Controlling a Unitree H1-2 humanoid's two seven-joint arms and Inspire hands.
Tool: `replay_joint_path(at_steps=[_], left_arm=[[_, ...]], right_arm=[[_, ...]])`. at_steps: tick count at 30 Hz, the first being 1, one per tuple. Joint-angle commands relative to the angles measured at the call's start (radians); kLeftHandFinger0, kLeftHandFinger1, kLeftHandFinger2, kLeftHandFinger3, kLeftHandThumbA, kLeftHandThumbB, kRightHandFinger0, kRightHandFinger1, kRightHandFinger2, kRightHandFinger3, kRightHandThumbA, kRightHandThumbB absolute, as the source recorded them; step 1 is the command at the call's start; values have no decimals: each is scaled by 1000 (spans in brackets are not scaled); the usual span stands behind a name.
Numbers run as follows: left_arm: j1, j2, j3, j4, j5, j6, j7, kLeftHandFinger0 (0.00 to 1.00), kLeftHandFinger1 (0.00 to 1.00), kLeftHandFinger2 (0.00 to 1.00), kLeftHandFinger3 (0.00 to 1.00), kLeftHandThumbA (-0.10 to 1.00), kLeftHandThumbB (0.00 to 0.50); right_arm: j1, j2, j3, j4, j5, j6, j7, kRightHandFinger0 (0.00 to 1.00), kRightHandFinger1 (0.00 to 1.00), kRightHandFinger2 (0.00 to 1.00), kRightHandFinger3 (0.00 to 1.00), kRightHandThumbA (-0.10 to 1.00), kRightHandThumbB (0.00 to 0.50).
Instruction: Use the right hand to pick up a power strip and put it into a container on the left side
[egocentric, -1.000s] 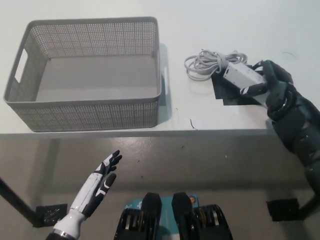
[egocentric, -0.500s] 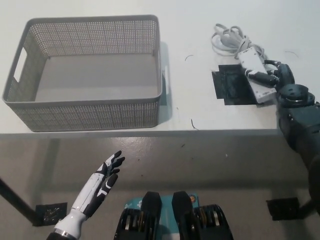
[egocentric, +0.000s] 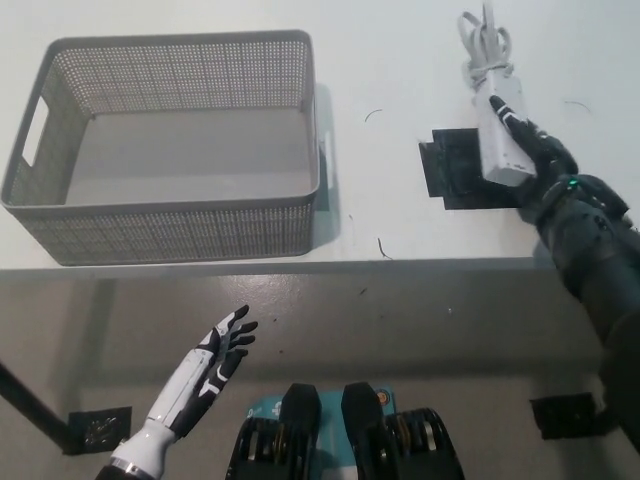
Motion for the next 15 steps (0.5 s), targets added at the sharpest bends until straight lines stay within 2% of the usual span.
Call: replay_joint_path(at_steps=[1, 2, 3, 5, 6, 7, 8, 9, 10, 12, 14, 15], left_arm=[[-31, 35, -13, -24, 16, -39, 10, 819, 845, 878, 1000, 1000, 143], [-32, 35, -14, -25, 20, -39, 11, 820, 844, 877, 1000, 1000, 145], [-31, 34, -14, -26, 24, -39, 11, 820, 845, 879, 1000, 1000, 150], [-30, 33, -13, -25, 28, -39, 8, 821, 847, 885, 1000, 1000, 159], [-29, 34, -13, -26, 26, -39, 7, 823, 848, 885, 1000, 1000, 159], [-27, 35, -14, -28, 23, -39, 5, 834, 852, 885, 1000, 1000, 151], [-26, 36, -16, -29, 22, -39, 6, 836, 852, 884, 1000, 1000, 151], [-27, 37, -18, -28, 24, -39, 9, 836, 851, 882, 1000, 1000, 151], [-27, 38, -19, -27, 24, -39, 9, 829, 845, 877, 1000, 1000, 153], [-28, 40, -22, -24, 22, -39, 9, 825, 842, 872, 1000, 1000, 155], [-28, 43, -25, -24, 25, -39, 12, 817, 834, 865, 1000, 1000, 153], [-30, 45, -30, -23, 23, -39, 13, 817, 833, 865, 1000, 1000, 150]], right_arm=[[-17, 99, -138, 3, 254, 101, 166, 0, 0, 562, 1000, -100, 144], [-16, 107, -154, 3, 265, 107, 170, 0, 0, 552, 1000, -100, 125], [-16, 116, -169, 3, 277, 117, 178, 0, 2, 547, 976, -100, 135], [-15, 127, -179, 1, 284, 132, 192, 0, 0, 562, 846, -100, 135], [-13, 131, -184, 1, 289, 147, 210, 0, 1, 568, 655, -100, 132], [-13, 137, -186, 0, 295, 157, 230, 0, 3, 578, 514, -100, 136], [-14, 143, -186, -2, 300, 158, 243, 0, 4, 575, 413, -100, 135], [-21, 151, -184, -6, 306, 162, 251, 0, 20, 579, 833, -100, 118], [-27, 156, -184, -9, 311, 172, 265, 0, 23, 585, 823, -100, 97], [-43, 168, -165, -24, 317, 180, 312, 0, 33, 601, 599, -100, 112], [-57, 177, -153, -36, 324, 181, 318, 0, 59, 613, 639, -100, 136], [-72, 186, -144, -52, 330, 186, 334, 0, 57, 609, 787, -100, 143]])
